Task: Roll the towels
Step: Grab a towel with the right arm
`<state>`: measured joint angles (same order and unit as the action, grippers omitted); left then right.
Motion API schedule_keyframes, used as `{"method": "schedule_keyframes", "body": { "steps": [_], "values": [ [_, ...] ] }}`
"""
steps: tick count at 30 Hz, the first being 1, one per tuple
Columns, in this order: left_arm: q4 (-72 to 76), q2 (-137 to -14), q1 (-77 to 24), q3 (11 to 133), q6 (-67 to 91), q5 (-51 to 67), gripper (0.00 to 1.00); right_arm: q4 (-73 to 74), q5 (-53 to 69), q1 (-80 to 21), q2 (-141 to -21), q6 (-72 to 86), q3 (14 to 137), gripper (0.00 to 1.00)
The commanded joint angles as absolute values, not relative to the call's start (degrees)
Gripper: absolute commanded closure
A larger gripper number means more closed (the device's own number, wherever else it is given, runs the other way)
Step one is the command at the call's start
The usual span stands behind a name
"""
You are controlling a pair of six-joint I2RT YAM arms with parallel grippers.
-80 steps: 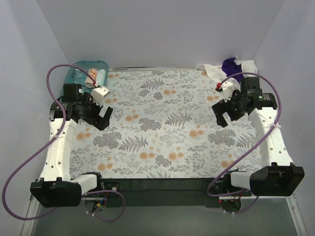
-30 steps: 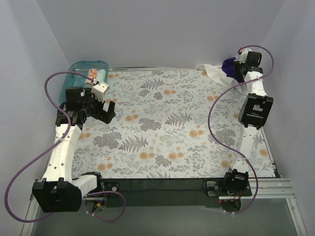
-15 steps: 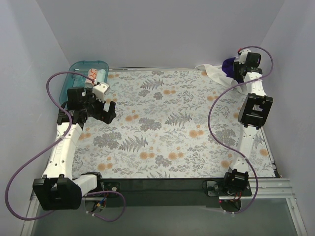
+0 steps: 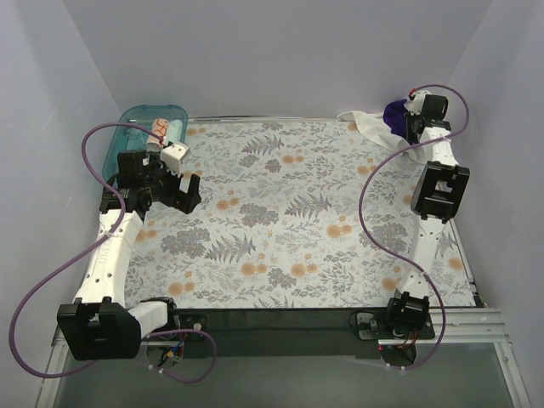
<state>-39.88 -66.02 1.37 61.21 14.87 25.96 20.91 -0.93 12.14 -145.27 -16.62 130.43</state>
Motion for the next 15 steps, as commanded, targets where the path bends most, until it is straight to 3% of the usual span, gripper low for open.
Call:
{"method": "schedule_keyframes", "body": {
  "steps": [1,15],
  "values": [
    [-39.02,-65.57,1.41,62.66,14.68,25.05,0.02,19.51,-2.54,12.3,-143.8,-16.44,131.83,0.99],
    [-37.71,-62.58,1.41,63.9,18.01,24.52,0.02,17.49,-0.35,10.63,-115.42,0.95,124.02,0.99]
  ]
}}
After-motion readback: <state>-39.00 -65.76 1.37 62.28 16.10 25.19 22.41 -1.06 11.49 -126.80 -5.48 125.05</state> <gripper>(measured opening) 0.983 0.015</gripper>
